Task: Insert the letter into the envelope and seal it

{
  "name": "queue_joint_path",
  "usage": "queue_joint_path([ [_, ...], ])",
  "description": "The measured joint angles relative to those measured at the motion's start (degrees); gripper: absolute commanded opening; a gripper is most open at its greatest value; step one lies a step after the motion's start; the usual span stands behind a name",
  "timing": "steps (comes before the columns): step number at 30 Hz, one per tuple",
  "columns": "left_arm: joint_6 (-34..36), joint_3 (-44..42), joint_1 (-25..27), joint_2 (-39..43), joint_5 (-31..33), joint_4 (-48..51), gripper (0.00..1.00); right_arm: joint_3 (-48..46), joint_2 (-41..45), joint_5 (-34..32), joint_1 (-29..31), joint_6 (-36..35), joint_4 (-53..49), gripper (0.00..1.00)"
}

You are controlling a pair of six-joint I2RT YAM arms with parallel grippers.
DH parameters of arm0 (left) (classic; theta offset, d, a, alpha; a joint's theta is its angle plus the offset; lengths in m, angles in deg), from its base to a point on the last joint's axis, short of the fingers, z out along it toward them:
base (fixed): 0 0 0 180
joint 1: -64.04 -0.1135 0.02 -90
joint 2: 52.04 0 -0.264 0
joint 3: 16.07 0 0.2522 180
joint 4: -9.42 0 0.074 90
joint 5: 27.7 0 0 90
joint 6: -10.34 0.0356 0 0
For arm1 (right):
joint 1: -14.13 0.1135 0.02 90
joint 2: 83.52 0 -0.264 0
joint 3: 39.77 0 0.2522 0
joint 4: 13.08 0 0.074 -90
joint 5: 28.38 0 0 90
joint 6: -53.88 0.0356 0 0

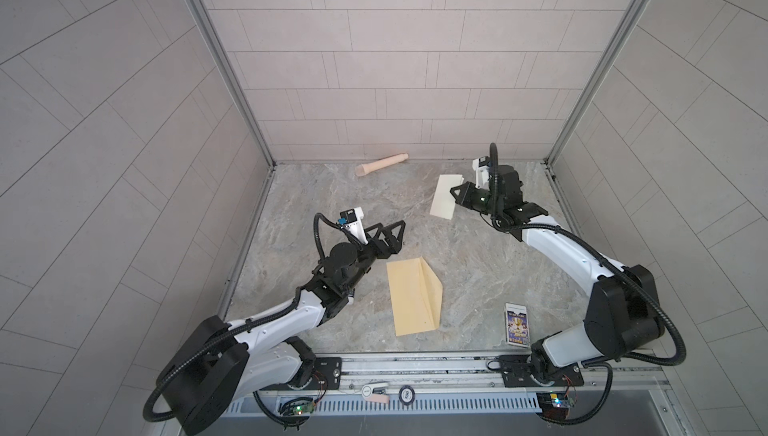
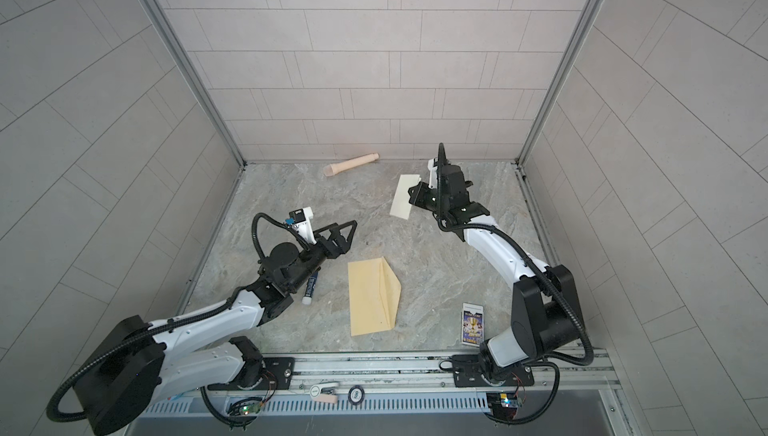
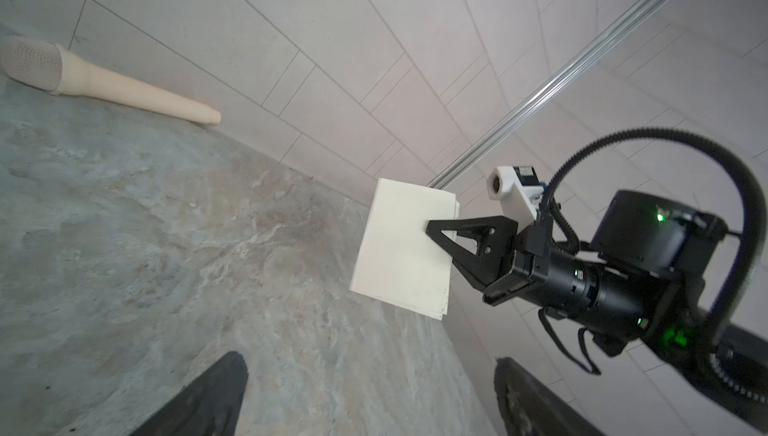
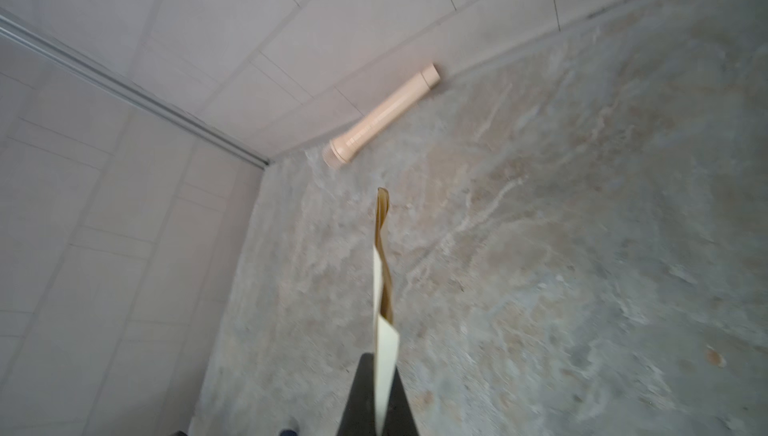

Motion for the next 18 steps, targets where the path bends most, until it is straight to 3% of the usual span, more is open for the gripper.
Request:
queue_joint_path([
  [5, 2.8, 0.8, 0.0, -2.2, -2.7, 5.1, 1.00, 5.6, -9.2, 5.6, -3.0, -8.5, -11.8, 0.00],
  [11, 2.6, 3.7, -0.2, -8.0, -8.0, 6.0, 1.00, 14.5, -20.4, 10.9, -5.3, -11.9, -18.1, 0.00],
  [18, 2.5, 7.0, -0.3, -8.7, -11.9, 6.9, 1.00, 21.7, -26.7, 13.0, -6.2, -14.1, -23.6, 0.00],
])
